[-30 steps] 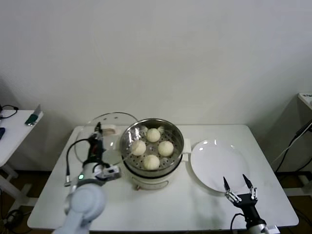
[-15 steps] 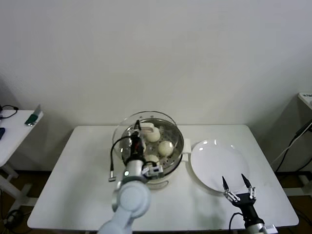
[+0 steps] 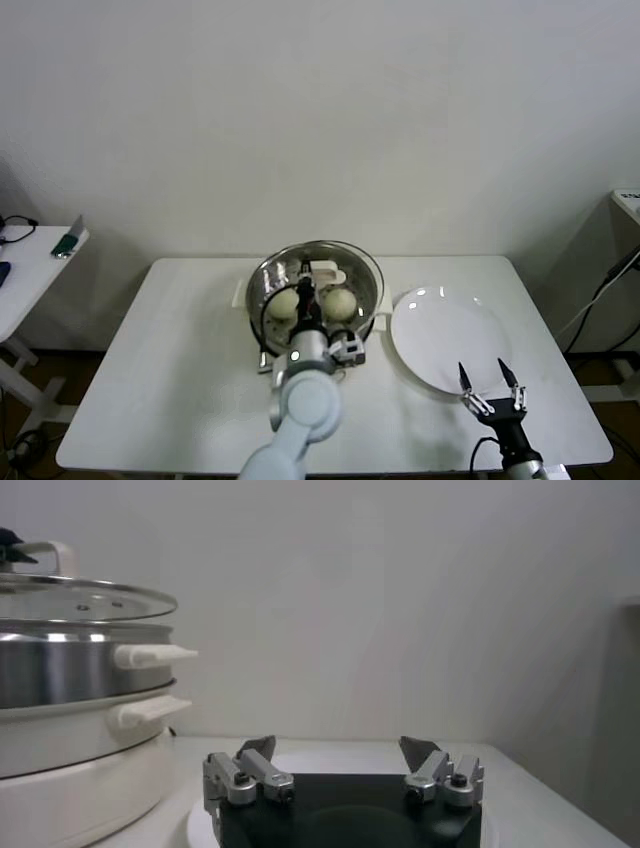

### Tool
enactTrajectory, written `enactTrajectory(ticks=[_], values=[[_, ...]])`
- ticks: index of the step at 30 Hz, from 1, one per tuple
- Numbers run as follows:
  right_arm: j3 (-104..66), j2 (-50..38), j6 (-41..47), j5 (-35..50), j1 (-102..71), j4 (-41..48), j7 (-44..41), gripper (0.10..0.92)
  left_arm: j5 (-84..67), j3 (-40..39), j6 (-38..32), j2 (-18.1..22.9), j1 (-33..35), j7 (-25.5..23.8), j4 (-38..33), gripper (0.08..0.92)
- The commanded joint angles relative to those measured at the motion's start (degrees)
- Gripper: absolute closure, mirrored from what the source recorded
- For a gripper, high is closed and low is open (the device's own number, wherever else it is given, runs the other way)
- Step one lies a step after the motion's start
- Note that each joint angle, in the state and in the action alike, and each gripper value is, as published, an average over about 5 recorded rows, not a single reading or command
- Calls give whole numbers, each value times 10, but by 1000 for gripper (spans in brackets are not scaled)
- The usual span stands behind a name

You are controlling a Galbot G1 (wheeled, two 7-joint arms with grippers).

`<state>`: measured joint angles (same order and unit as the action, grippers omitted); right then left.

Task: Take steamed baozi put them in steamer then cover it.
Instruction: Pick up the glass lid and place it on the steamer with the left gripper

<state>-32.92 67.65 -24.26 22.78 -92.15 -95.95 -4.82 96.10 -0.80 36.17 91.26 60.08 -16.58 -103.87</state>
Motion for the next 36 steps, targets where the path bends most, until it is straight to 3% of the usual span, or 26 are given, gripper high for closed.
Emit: enactTrajectory(ticks=[1,25,28,36], values=[[0,3,-5,2,1,5,2,203,15,-2,3,6,-4,2,24,851],[3,14,1,1,-2,-4,8,203,6,4,-8,-15,0,6,19,848],[4,13,9,3,-2,-8,15,203,-3,1,-8,-22,4,4,10,805],[9,7,34,8,-1,-17,34,203,-69,-10,0,-65,25,-6,-60,578]])
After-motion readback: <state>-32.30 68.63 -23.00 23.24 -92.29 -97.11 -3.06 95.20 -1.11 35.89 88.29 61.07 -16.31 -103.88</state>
